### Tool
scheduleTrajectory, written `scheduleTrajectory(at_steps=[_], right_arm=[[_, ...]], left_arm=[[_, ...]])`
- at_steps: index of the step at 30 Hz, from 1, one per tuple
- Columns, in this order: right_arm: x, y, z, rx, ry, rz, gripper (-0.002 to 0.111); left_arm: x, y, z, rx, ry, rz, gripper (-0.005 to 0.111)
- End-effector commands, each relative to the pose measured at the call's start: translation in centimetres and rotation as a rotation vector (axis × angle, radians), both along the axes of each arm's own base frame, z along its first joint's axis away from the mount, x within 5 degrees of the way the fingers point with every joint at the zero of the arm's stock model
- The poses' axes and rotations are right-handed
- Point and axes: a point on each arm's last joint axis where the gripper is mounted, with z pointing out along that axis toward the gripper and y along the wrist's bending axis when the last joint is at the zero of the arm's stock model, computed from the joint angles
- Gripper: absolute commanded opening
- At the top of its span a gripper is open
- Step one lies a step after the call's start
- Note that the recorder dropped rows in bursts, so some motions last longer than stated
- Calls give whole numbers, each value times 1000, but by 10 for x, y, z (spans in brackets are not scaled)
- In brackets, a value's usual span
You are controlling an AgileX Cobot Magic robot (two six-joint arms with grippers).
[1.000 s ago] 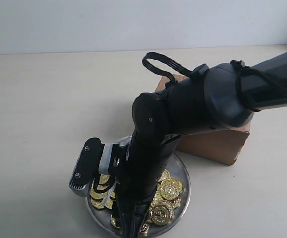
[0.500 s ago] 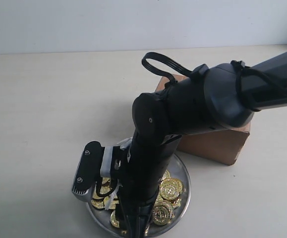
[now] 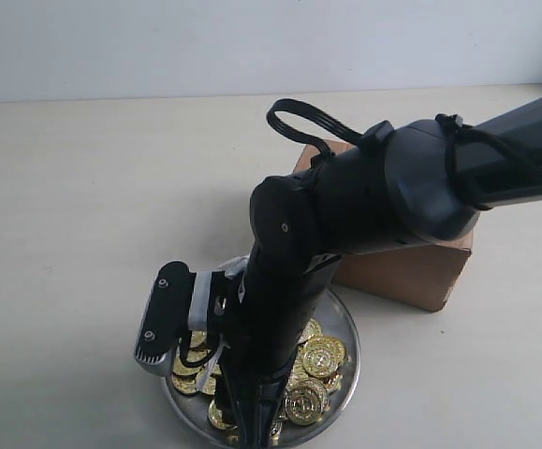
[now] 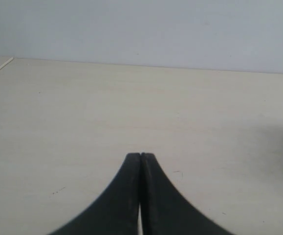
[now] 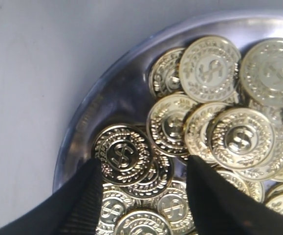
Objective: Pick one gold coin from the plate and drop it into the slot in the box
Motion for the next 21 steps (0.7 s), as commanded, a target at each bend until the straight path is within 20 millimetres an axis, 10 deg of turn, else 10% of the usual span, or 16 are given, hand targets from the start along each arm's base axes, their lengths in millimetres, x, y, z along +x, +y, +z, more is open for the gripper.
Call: scheduleTrajectory(at_steps=[1,21], right_arm=[[-2,0,0,-15,17,24,50],[0,2,1,8,8,-1,50]], left_arm=[[0,0,1,-10,-6,-2,0],[0,0,1,-10,-6,-2,0]])
